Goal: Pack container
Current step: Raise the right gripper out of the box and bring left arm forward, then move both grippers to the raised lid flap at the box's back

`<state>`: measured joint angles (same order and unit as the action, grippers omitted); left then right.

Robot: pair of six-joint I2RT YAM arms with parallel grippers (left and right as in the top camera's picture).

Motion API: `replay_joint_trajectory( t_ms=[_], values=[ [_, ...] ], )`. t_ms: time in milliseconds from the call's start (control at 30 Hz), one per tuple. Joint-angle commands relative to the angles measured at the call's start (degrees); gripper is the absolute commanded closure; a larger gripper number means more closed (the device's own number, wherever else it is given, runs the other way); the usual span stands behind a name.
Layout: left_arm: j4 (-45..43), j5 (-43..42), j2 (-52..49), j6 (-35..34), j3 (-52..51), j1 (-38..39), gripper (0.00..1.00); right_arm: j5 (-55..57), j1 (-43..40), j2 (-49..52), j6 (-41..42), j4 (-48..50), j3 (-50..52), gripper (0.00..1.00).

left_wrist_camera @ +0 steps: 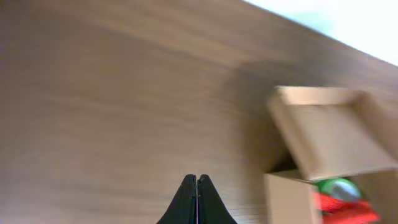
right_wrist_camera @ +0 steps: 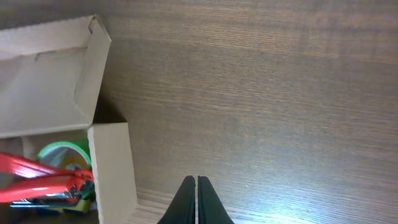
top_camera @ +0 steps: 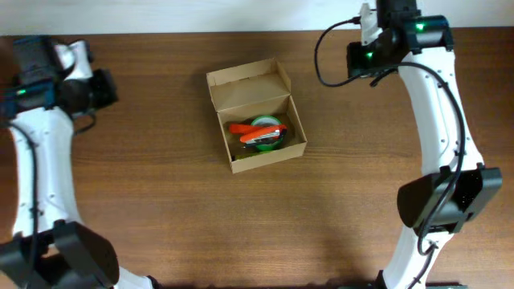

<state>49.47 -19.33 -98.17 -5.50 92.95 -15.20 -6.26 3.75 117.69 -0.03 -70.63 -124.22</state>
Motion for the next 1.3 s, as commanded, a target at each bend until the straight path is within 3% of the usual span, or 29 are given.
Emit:
replay_joint_trajectory(
  t_ms=[0,200,433,700,1267],
  values=[
    [-2.4,-9.2,-2.1,-1.8,-0.2,3.1,0.98,-6.3,-1.3,4.3,1.7,-0.1,-0.9,0.96],
    [-9.3,-11.3,-3.6,-5.0,-0.2,5.0,0.98,-10.2,-2.0,9.7,2.1,-0.1,-0.9,0.96],
    [-7.4,-16.2,-16.2,-10.0,-0.2,7.3,0.98,-13.9,-1.9,14.8,2.1,0.3,-0.9,0.96],
    [-7.9,-18.8,-28.4,-10.5,-0.2,13.5,0.98,-14.1,-1.9,15.6,2.0,-0.4,-0.9,0.96],
    [-17.0,-18.4,-30.4,-13.4,-0.2,23.0,0.99,-14.1,0.0,15.6,0.4,-2.9,-0.9,0.96]
  ],
)
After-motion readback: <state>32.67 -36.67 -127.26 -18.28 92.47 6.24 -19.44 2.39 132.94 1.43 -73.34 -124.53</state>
